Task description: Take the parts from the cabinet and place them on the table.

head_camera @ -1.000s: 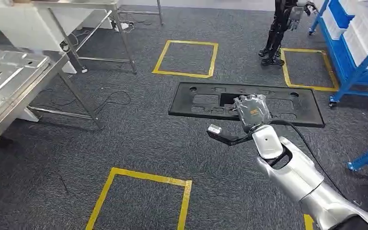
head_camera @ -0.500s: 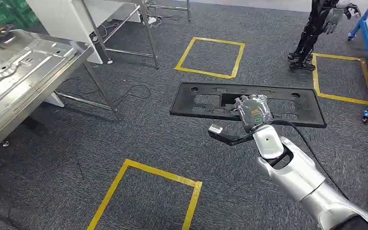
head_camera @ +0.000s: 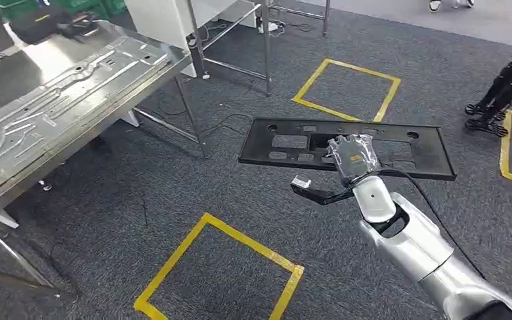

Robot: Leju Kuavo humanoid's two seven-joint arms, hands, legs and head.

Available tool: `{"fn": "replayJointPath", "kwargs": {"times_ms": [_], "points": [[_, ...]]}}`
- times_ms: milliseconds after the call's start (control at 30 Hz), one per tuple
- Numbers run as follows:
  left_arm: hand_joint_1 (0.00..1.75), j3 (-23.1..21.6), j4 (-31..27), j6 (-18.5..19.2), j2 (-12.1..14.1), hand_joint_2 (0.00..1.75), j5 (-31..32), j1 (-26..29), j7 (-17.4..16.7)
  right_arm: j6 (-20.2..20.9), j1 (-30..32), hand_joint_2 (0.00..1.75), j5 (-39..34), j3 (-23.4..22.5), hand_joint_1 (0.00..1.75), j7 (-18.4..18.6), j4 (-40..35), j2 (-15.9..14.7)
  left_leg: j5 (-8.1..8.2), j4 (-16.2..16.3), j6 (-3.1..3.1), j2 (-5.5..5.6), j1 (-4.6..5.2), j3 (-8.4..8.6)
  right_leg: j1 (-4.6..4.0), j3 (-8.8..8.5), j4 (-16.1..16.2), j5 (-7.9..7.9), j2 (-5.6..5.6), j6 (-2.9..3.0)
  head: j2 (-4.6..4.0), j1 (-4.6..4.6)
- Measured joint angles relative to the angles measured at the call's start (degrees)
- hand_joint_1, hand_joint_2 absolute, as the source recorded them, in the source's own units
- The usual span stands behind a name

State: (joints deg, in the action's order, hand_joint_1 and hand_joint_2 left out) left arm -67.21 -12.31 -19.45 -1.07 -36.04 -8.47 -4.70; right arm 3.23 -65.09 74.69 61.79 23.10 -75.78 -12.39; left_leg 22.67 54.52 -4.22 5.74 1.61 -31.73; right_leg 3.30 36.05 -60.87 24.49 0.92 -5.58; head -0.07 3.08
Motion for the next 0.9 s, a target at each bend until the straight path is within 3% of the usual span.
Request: {"fn": "replayJointPath", "kwargs": {"times_ms": [33,67,100,200,233,267,300,333,367,400,433,533,567,600,667,733,767,800,833,867,900], "points": [[0.00,0.00,0.02,-0.13,0.17,1.75,-0.02,0.01,0.00,0.04,0.54,1.75,-0.11,0.02,1.75,0.08,0.06,-0.20,1.12,1.42,0.91,0.98,-0.59,-0.60,-0.05,-0.51,0.15,1.40,2.84,-1.02,-0.02,-0.04],[0.00,0.00,0.05,-0.46,0.86,1.75,0.00,-0.18,-0.13,0.18,0.11,1.75,-0.20,0.07,1.75,0.06,-0.02,-0.22,2.02,3.08,1.33,1.53,-0.13,-2.07,0.73,-0.57,0.82,1.85,4.02,-1.15,-0.02,-0.13],[0.00,0.00,-0.09,-0.43,0.37,1.75,0.02,-0.16,-0.22,0.22,0.01,1.75,-0.28,0.02,1.75,0.15,-0.31,-0.15,2.20,4.00,1.69,1.59,-0.35,-2.55,0.41,-0.39,0.31,2.04,3.62,0.61,-0.02,-0.05],[0.00,0.00,-0.07,-0.63,0.50,1.75,0.02,0.39,-0.33,0.24,0.26,1.75,-0.35,0.02,1.75,0.28,-0.22,-0.24,2.24,3.49,2.24,1.92,-0.54,-2.91,0.57,0.12,-0.10,2.19,1.22,1.13,-0.02,-0.07],[0.00,-0.02,-0.15,-0.76,0.35,1.75,0.04,0.65,-0.35,0.26,-0.01,1.75,-0.37,0.07,1.75,0.26,-0.28,-0.11,2.91,4.59,2.41,-0.43,-0.21,-3.37,0.07,0.24,-0.12,2.14,0.78,1.75,-0.02,0.00],[0.00,0.00,-0.15,-0.87,0.20,1.75,0.04,0.62,-0.35,0.24,0.05,1.75,-0.37,0.07,1.75,0.28,-0.37,-0.02,4.38,7.61,2.62,-3.17,-0.30,-4.75,-0.26,0.14,-0.04,2.10,-0.22,1.95,0.00,0.00],[0.00,-0.02,-0.15,-0.94,0.17,1.75,0.13,0.43,-0.35,0.24,-0.01,1.75,-0.37,0.07,1.75,0.26,-0.50,0.00,6.16,11.41,2.70,-4.74,-0.37,-6.59,-0.60,0.06,0.10,2.16,-0.70,1.87,0.00,0.02],[0.00,-0.02,-0.15,-0.94,0.11,1.75,0.17,0.20,-0.35,0.24,-0.21,1.75,-0.35,0.04,1.75,0.28,-0.50,-0.13,8.41,17.20,2.59,-5.61,-0.58,-9.57,-1.08,-0.04,0.10,2.26,-1.54,1.62,0.00,-0.02],[0.00,-0.02,-0.15,-0.98,-0.04,1.75,0.24,0.07,-0.35,0.24,-0.22,1.75,-0.35,0.04,1.75,0.28,-0.50,-0.20,10.05,21.69,2.33,-5.68,-0.57,-11.96,-1.55,-0.12,0.10,2.38,-2.50,1.53,0.00,0.00],[0.00,-0.02,-0.15,-0.96,-0.09,1.75,0.24,0.05,-0.33,0.24,-0.14,1.75,-0.37,0.04,1.75,0.28,-0.50,-0.20,10.49,24.14,1.97,-5.65,-0.46,-13.45,-1.81,-0.23,0.10,2.53,-3.09,1.32,0.00,0.00],[0.00,0.00,-0.15,-0.96,-0.09,1.75,0.24,0.04,-0.31,0.24,-0.10,1.75,-0.37,0.07,1.75,0.26,-0.50,-0.18,9.64,23.83,1.47,-5.53,-0.24,-13.72,-2.12,-0.46,0.10,2.71,-3.78,1.28,0.00,0.00],[0.00,-0.02,-0.15,-0.98,-0.09,1.75,0.44,0.13,-0.28,0.24,-0.42,1.75,-0.37,0.04,1.75,0.28,-0.55,-0.11,2.77,11.85,-0.25,-5.73,1.30,-8.11,-2.50,-1.65,0.23,3.42,-5.40,1.73,0.00,0.00],[0.00,-0.02,-0.15,-1.11,-0.09,1.75,0.46,0.18,-0.28,0.24,-0.62,1.75,-0.37,0.00,1.75,0.31,-0.57,-0.11,-0.47,4.54,-1.67,-8.10,2.47,-4.72,-2.47,-2.49,1.04,3.62,-6.09,2.15,0.00,0.00],[0.00,-0.02,-0.15,-1.14,0.13,1.75,0.46,0.06,-0.28,0.24,-0.62,1.75,-0.35,-0.04,1.75,0.37,-0.57,-0.20,0.06,3.21,-1.58,-9.44,2.94,-3.88,-2.51,-3.03,1.37,3.62,-6.35,2.11,0.00,0.00],[0.00,-0.02,-0.15,-1.22,0.15,1.75,0.57,-0.15,-0.13,0.31,-0.67,1.75,-0.37,-0.04,1.75,0.39,-0.57,-0.35,0.10,1.49,-1.36,-8.95,3.37,-3.47,-2.39,-3.31,2.25,3.52,-7.35,2.10,0.00,-0.02],[0.00,-0.02,-0.15,-1.33,0.17,1.75,0.63,0.05,-0.11,0.35,-0.71,1.75,-0.39,-0.04,1.75,0.39,-0.68,-0.20,-0.17,0.23,-1.89,-7.98,3.54,-2.69,-2.24,-4.25,3.18,3.51,-8.38,2.07,0.00,0.00],[0.00,-0.02,-0.15,-1.40,0.11,1.75,0.66,0.37,-0.09,0.35,-0.54,1.75,-0.39,-0.29,1.75,0.61,-0.90,-0.11,-1.35,-2.28,-2.13,-7.27,2.57,-0.13,-2.17,-5.02,3.11,3.73,-6.43,2.10,0.00,-0.02],[0.00,-0.02,-0.15,-1.46,0.07,1.75,0.72,0.20,0.00,0.39,-0.47,1.75,-0.35,-0.28,1.75,0.68,-0.90,-0.31,-1.70,-2.94,-2.47,-6.35,2.46,0.46,-2.22,-4.55,1.39,4.35,-2.80,1.86,-0.02,-0.02],[0.00,-0.02,-0.15,-1.55,0.07,1.75,0.68,-0.03,0.02,0.37,-0.66,1.75,-0.35,-0.22,1.75,0.70,-1.14,-0.28,-1.77,-2.94,-2.83,-6.21,2.16,0.61,-2.24,-2.75,-2.16,6.12,-1.17,1.81,0.00,-0.07],[0.00,-0.02,-0.15,-1.55,0.02,1.75,0.68,-0.21,0.02,0.39,-0.65,1.75,-0.37,-0.17,1.75,0.70,-1.14,-0.39,-1.69,-2.94,-2.79,-5.51,2.04,0.71,-2.23,-1.12,-5.21,7.50,-0.74,1.65,-0.02,-0.07],[0.00,-0.02,-0.17,-1.55,-0.22,1.75,0.74,-0.35,0.07,0.53,-0.42,1.75,-0.37,-0.17,1.75,0.76,-1.11,-0.74,-1.53,-2.94,-2.83,-4.48,1.90,0.81,-2.15,2.01,-10.42,9.63,-0.68,1.30,-0.02,-0.07]]}}
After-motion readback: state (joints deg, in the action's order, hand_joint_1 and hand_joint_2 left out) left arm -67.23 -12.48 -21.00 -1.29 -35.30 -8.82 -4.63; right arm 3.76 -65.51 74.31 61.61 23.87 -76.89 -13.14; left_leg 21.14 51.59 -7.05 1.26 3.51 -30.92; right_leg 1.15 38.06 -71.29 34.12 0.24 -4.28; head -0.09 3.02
